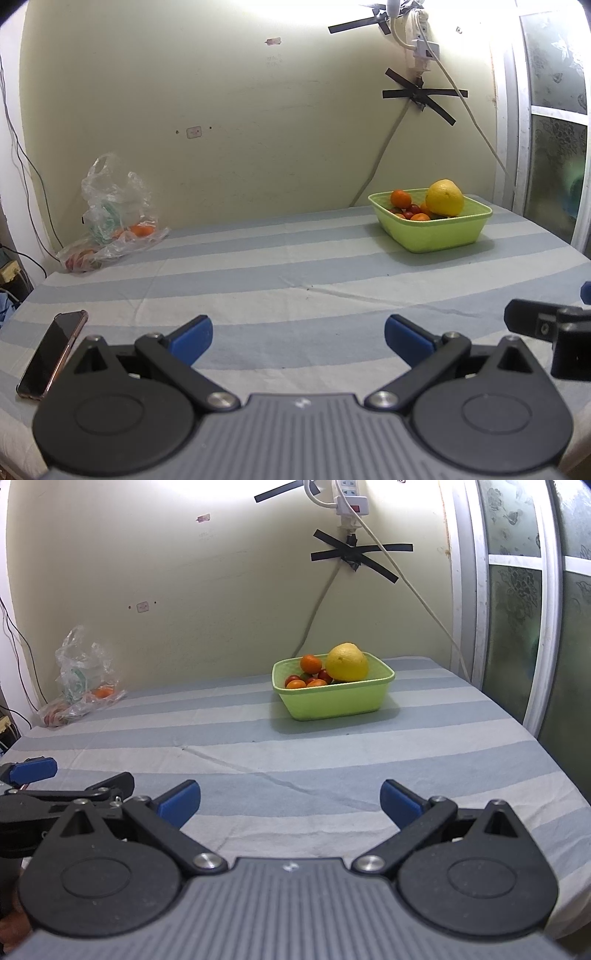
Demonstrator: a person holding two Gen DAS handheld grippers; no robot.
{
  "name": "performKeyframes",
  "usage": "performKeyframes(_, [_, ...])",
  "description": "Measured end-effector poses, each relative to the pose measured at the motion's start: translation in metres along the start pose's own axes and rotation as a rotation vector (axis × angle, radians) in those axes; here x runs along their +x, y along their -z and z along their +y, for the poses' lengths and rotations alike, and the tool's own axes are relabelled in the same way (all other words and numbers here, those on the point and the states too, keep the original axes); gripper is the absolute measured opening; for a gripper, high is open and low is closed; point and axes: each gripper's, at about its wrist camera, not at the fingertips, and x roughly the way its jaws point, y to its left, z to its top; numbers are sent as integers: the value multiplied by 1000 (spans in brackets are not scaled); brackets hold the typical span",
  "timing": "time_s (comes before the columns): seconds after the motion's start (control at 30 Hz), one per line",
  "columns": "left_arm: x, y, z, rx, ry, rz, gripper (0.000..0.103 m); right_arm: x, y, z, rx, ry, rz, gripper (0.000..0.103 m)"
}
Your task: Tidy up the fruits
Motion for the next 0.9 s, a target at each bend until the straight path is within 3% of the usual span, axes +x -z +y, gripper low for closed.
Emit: performKeyframes(0.9, [5, 4, 1, 5, 1, 22, 103, 2, 3, 4, 2, 15, 7, 103])
